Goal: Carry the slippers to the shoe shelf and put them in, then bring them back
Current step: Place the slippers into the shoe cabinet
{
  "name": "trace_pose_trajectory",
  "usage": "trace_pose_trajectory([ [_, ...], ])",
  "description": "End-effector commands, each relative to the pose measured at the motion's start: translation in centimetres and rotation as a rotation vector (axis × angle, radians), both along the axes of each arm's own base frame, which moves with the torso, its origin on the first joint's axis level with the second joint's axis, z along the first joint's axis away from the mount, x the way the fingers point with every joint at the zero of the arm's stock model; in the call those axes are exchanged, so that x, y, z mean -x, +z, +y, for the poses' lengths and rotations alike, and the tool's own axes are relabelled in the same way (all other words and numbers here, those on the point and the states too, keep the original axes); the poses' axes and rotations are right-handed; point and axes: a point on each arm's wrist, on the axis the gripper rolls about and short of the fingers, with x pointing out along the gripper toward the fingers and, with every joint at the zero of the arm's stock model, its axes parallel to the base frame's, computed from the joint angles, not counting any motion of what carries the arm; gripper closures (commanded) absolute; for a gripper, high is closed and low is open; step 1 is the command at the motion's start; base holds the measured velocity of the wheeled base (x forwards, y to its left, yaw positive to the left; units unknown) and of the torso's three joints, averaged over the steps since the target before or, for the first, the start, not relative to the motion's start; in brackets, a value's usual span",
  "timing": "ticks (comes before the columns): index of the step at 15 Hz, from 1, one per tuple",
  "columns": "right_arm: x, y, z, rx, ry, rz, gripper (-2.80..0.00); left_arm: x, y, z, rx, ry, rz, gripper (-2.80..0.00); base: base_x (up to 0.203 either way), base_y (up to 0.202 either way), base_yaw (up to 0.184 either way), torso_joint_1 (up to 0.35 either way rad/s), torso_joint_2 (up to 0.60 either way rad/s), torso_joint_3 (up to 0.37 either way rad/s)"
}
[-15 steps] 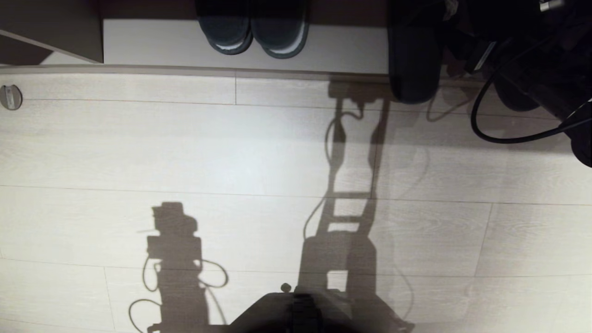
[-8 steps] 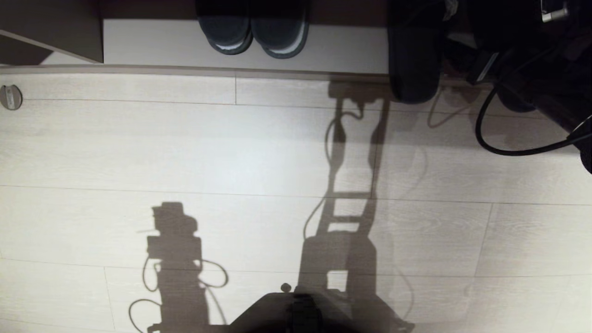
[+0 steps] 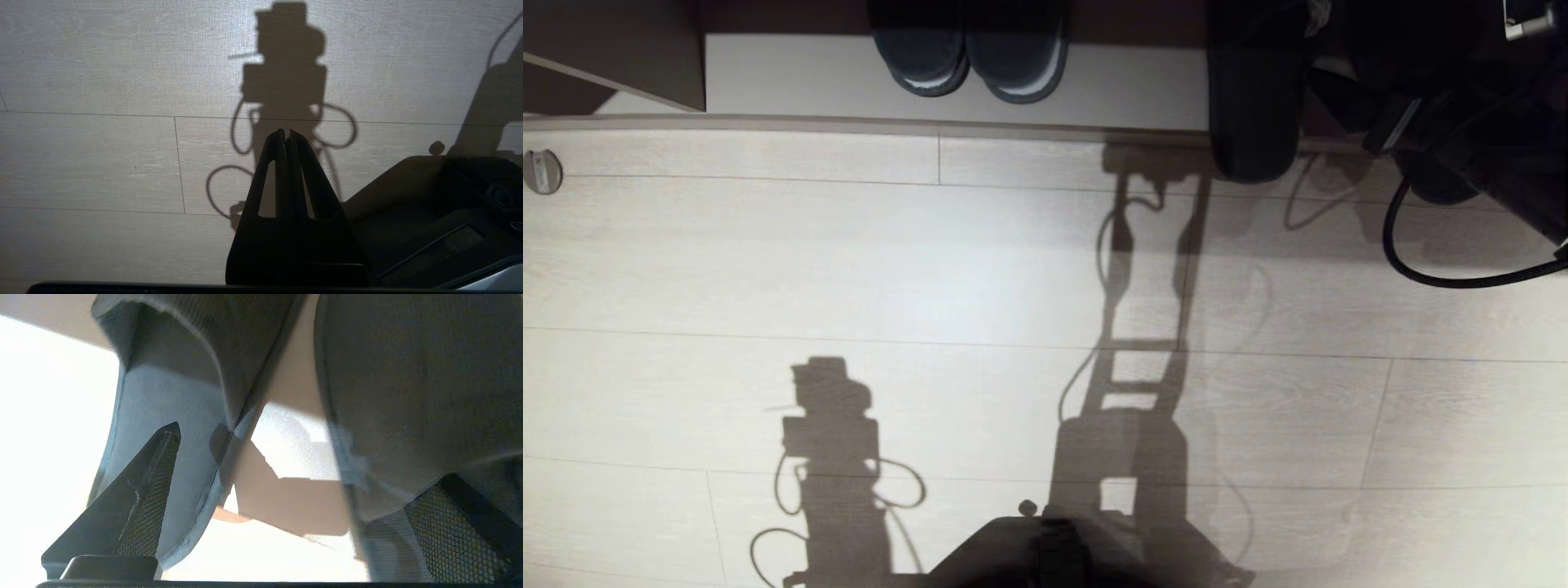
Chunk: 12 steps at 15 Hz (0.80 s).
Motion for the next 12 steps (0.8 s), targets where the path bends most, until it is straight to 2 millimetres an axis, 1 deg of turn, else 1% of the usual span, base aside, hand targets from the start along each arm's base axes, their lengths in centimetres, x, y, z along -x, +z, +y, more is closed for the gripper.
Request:
trace_pose_trajectory([
  [1, -0.6, 0.1, 0.1, -0.003, 0.003, -0.004, -2.8, 0.0, 0.0, 0.0, 0.0, 0.0, -0.002, 0.0, 0.0, 0.0, 0.0, 0.0, 0.0, 0.0],
  [4, -1.7, -0.1, 0.5, -0.021, -0.006, 0.003, -2.8, 0.0, 0.0, 0.0, 0.0, 0.001, 0.002, 0.0, 0.0, 0.0, 0.0, 0.0, 0.0, 0.0],
  [6, -1.7, 0.4, 1.2, -0.033, 0.008, -0.009, -2.8, 0.0, 0.0, 0.0, 0.0, 0.001, -0.001, 0.0, 0.0, 0.0, 0.0, 0.0, 0.0, 0.0],
  [10, -1.5, 1.3, 3.0, -0.047, 0.045, -0.012, -2.8, 0.0, 0.0, 0.0, 0.001, 0.001, -0.001, 0.0, 0.0, 0.0, 0.0, 0.0, 0.0, 0.0],
  [12, -1.6, 1.7, 3.6, -0.048, 0.061, -0.015, -2.8, 0.0, 0.0, 0.0, 0.002, 0.001, 0.0, 0.0, 0.0, 0.0, 0.0, 0.0, 0.0, 0.0],
])
